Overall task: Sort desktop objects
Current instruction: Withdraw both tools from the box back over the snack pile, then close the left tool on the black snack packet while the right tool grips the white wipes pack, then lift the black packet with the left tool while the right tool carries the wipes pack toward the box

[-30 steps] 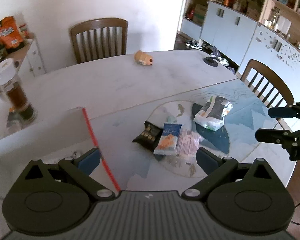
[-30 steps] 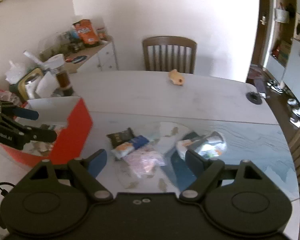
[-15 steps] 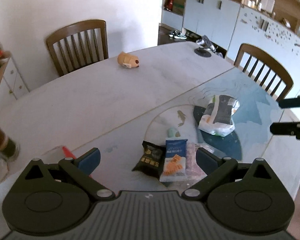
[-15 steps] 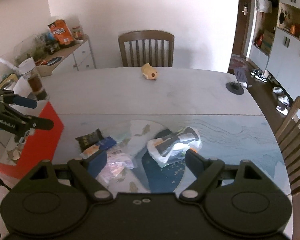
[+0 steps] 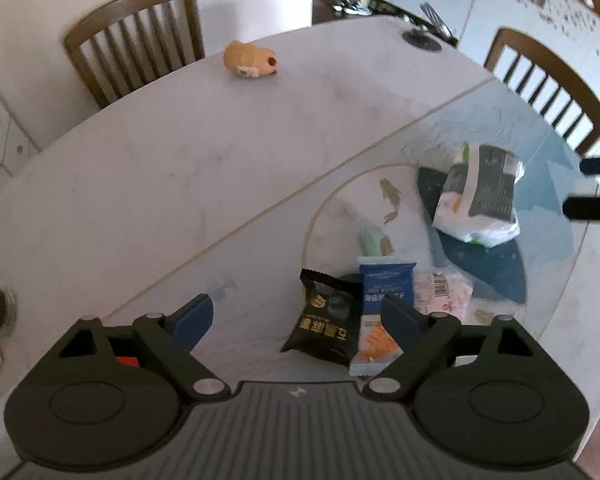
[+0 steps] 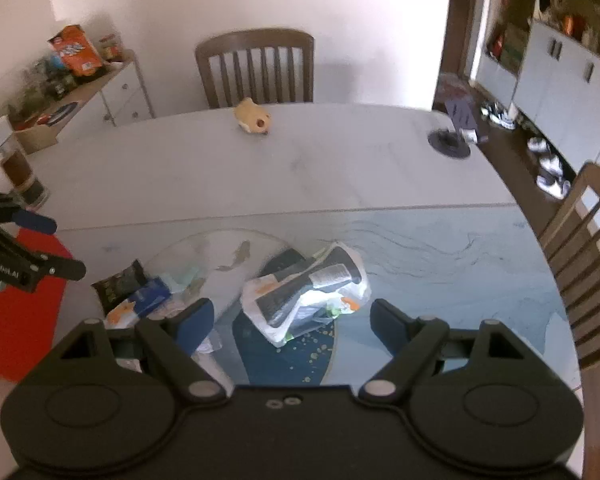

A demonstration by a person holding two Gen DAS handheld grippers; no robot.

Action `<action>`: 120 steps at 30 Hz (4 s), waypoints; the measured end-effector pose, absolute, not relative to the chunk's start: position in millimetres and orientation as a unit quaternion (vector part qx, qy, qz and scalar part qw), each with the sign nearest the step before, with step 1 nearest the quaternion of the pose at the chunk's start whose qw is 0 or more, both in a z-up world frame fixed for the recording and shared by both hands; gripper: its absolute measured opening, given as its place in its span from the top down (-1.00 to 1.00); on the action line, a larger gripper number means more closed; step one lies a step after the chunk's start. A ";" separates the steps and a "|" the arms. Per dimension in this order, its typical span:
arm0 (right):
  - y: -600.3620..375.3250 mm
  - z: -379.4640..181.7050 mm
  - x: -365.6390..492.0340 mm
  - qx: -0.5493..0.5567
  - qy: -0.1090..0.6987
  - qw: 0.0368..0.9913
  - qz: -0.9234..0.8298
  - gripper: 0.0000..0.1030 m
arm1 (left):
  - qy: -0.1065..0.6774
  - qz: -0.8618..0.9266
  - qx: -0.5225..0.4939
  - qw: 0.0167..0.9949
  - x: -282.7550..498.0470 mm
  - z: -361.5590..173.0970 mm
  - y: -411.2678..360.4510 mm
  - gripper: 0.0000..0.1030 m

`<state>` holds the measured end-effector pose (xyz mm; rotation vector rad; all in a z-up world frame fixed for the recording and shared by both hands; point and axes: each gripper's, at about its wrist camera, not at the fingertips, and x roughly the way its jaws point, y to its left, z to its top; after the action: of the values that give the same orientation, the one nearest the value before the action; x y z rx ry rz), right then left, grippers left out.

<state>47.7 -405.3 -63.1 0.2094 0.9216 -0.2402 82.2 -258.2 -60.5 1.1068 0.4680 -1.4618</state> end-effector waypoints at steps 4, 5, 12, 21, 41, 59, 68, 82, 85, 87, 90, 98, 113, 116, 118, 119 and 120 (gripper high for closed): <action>-413.4 -71.4 56.1 0.113 0.452 0.876 -0.126 -0.66 | 0.203 -0.621 0.497 0.571 80.8 -70.2 -267.3 -0.56; -414.7 -72.8 58.0 0.116 0.454 0.874 -0.128 -0.66 | 0.206 -0.620 0.501 0.567 81.0 -72.8 -270.0 -0.56; -426.7 -81.4 66.8 0.138 0.463 0.865 -0.134 -0.66 | 0.228 -0.604 0.522 0.557 83.1 -87.7 -286.0 -0.55; -441.0 -96.9 82.6 0.171 0.476 0.850 -0.147 -0.66 | 0.237 -0.595 0.534 0.552 85.6 -101.4 -294.9 -0.55; -462.5 -150.1 121.7 0.211 0.511 0.812 -0.186 -0.66 | 0.258 -0.579 0.543 0.550 92.6 -128.7 -304.3 -0.45; -458.6 -157.6 121.6 0.210 0.513 0.810 -0.189 -0.23 | 0.238 -0.587 0.539 0.556 86.8 -122.8 -298.8 0.32; -454.8 -139.8 114.7 0.206 0.503 0.820 -0.180 0.43 | 0.235 -0.593 0.520 0.569 94.2 -106.6 -290.5 0.34; -429.4 -95.7 80.5 0.212 0.493 0.834 -0.129 0.56 | 0.222 -0.614 0.492 0.576 84.3 -78.9 -251.0 0.35; -422.4 -84.8 71.0 0.211 0.488 0.839 -0.115 0.56 | 0.223 -0.618 0.486 0.576 82.4 -72.2 -241.3 0.34; -417.7 -78.1 65.1 0.211 0.485 0.842 -0.106 0.56 | 0.222 -0.620 0.483 0.577 80.7 -67.2 -233.4 0.35; -409.3 -68.1 57.9 0.210 0.480 0.847 -0.091 0.56 | 0.219 -0.624 0.481 0.576 77.7 -61.8 -222.8 0.34; -386.1 -43.6 43.9 0.207 0.467 0.858 -0.055 0.56 | 0.211 -0.638 0.466 0.576 73.1 -43.2 -191.4 0.34; -345.1 -15.6 27.9 0.187 0.461 0.867 -0.017 0.56 | 0.213 -0.634 0.447 0.594 81.0 -14.9 -142.7 0.34; -337.1 -13.2 25.2 0.182 0.464 0.867 -0.016 0.55 | 0.215 -0.630 0.443 0.601 83.0 -11.2 -132.4 0.34; -331.4 -12.1 24.2 0.180 0.467 0.866 -0.012 0.56 | 0.217 -0.626 0.439 0.607 84.9 -8.7 -125.4 0.34; -328.7 -11.6 23.8 0.179 0.468 0.866 -0.011 0.55 | 0.218 -0.627 0.439 0.606 85.9 -7.3 -122.2 0.34; -326.4 -11.0 23.4 0.179 0.468 0.865 -0.008 0.56 | 0.220 -0.629 0.434 0.606 87.4 -5.4 -118.4 0.34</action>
<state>23.4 -326.4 -11.0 0.3742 0.9806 -0.0174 87.4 -118.4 -5.4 1.0047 0.5090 -1.4548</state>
